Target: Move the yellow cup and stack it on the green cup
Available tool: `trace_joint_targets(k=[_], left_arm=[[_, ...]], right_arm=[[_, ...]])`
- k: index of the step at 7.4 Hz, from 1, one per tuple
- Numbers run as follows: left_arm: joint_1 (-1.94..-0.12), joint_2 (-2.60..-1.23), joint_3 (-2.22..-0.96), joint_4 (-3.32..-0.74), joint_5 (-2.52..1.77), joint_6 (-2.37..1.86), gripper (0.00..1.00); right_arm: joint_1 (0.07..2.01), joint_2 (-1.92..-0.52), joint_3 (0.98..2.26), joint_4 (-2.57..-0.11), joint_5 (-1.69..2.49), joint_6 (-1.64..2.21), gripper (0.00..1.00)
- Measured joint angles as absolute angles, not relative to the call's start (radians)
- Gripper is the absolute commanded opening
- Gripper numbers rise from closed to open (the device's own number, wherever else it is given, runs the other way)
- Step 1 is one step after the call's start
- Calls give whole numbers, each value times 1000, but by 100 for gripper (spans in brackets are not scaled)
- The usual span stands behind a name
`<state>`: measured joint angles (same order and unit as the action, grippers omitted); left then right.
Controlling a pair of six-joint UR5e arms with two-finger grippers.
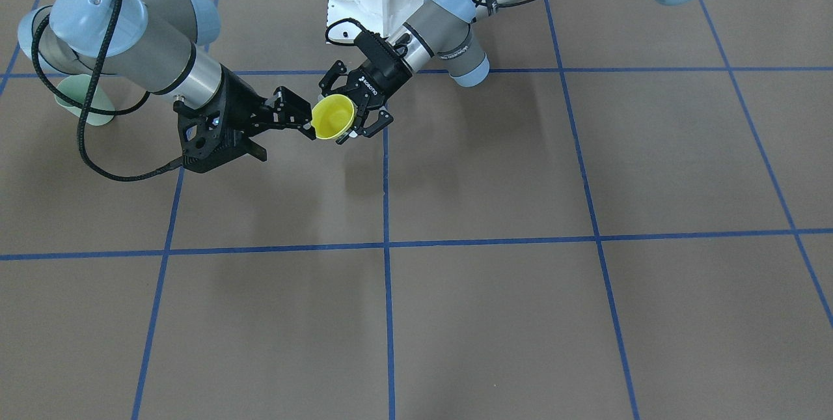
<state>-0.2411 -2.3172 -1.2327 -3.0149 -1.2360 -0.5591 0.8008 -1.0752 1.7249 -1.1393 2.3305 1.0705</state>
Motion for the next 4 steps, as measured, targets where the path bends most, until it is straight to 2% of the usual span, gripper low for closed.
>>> trace_joint_targets(k=[1,4], left_arm=[[-233,-2319,-1234,-3016,-1235,-558,66],[-227,-2323,-1246,-3020,-1236,-559,65]], right_arm=[[786,-1079,1730,-1140,2339,1072,99],[768,-1127,1740,-1144,2394,1073,93]])
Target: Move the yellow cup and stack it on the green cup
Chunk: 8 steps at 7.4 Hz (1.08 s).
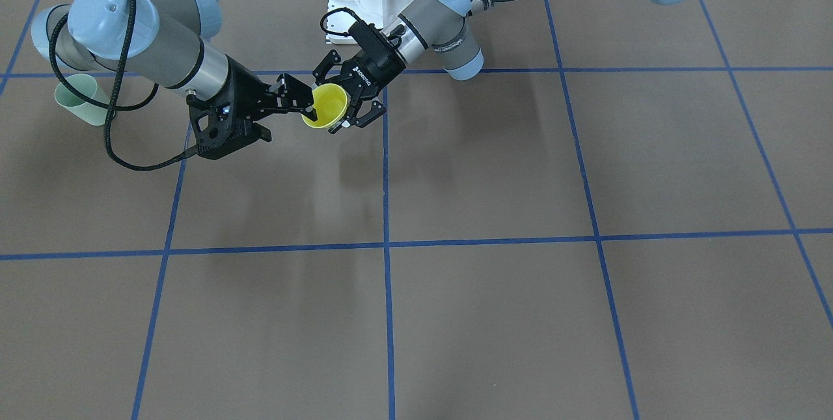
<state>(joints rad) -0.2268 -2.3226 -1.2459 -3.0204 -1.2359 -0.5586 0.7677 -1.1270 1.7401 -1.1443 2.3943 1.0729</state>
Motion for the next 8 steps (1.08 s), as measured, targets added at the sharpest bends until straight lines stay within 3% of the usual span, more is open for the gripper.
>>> trace_joint_targets(k=[4,8], left_arm=[[-220,-2344,-1250,-3047,-1235,-558,65],[-221,-2345,-1246,-3047,-1235,-544,65]], right_arm=[[729,-1153,1750,-1144,2403,1072,76],[716,-1190,1786,-1144,2424,1072,70]])
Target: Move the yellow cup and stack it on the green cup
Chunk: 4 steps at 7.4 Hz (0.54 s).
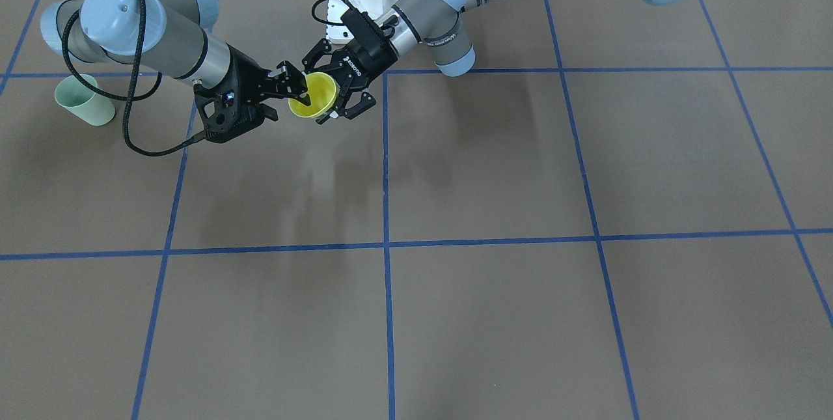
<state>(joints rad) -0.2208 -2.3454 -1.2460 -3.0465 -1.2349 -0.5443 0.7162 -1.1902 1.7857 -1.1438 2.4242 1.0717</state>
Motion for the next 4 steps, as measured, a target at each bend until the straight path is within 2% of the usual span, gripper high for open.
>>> trace_joint_targets(k=[3,4], left_arm=[[-221,-2345,-1246,-3046,-1235,-542,65],[-221,-2345,-1246,-3046,-1235,-541,65]], right_arm=[[704,-1198,1794,-1145,2426,1072,33],[704,-1199,1795,-1145,2427,1072,25]])
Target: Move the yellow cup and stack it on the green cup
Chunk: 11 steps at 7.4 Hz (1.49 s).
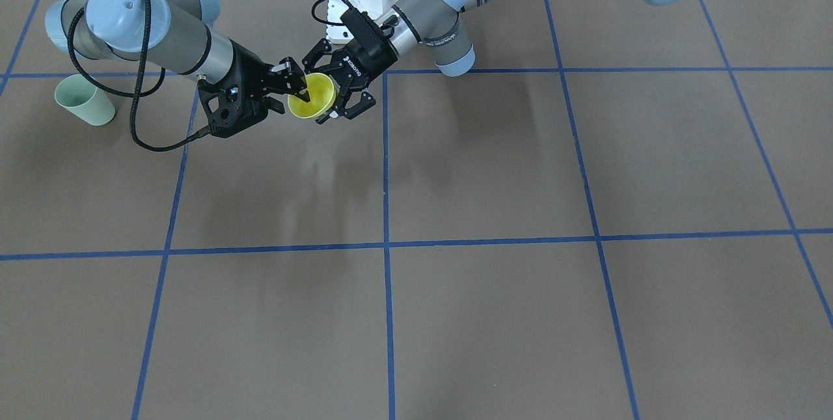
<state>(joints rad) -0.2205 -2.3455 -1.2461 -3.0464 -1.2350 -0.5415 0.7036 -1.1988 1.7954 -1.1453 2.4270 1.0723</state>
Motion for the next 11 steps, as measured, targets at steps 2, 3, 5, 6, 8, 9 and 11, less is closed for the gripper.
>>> trace_joint_targets(k=[2,3,5,6,8,9,11], left_arm=[[-220,-2344,-1246,-3046,-1236,-541,66],[-219,-2344,-1245,-3046,-1239,-542,75],[-218,-2345,-1247,-3047,-1240,-544,100],[-215,-2345,-1251,-3056,-1239,-549,100],[-214,-2340,-1268,-3081,-1236,-552,100],[-213,-2332,-1283,-3085,-1236,-552,100],[-215,-2314,-1295,-3090,-1236,-547,100]], right_arm=[[704,-1200,1797,-1145,2428,1072,17],[704,-1201,1798,-1145,2429,1072,8],[704,-1207,1813,-1143,2431,1072,0],[705,-1214,1821,-1142,2447,1072,0],[720,-1243,1835,-1143,2460,1072,0],[733,-1268,1847,-1142,2462,1070,0],[779,-1322,1880,-1141,2457,1071,0]])
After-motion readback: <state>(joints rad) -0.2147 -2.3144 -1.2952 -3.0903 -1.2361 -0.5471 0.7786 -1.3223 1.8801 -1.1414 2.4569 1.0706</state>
